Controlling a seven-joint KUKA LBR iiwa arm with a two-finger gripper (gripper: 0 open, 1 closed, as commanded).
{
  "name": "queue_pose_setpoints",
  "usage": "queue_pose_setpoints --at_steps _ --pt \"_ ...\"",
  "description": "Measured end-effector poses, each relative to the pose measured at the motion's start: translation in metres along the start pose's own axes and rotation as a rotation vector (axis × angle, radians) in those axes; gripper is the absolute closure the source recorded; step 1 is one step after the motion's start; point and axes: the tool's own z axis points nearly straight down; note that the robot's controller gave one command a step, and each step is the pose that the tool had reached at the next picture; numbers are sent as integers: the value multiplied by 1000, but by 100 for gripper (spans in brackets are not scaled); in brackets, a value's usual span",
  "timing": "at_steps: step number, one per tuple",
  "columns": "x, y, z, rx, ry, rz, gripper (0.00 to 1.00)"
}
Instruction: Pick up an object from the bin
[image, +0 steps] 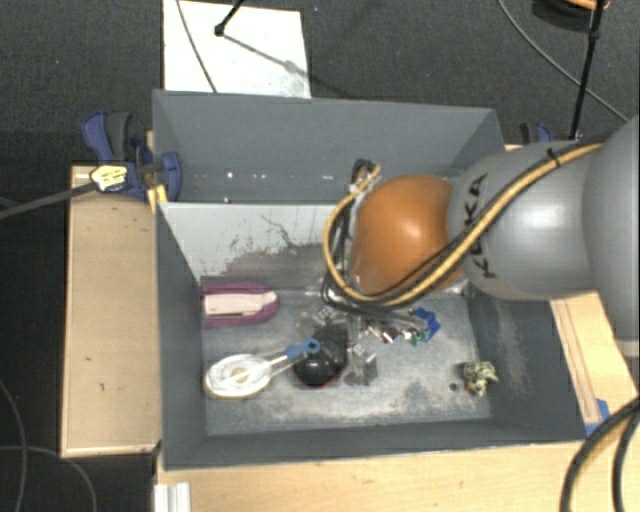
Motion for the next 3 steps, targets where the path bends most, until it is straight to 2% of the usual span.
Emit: queue_pose_setpoints --at_steps 1,2,3 --pt "-8 -5 1 1 -4 -124 0" --pt "-10 -11 31 -3 3 -263 0" --pt "-11 -10 30 -4 1 -255 0"
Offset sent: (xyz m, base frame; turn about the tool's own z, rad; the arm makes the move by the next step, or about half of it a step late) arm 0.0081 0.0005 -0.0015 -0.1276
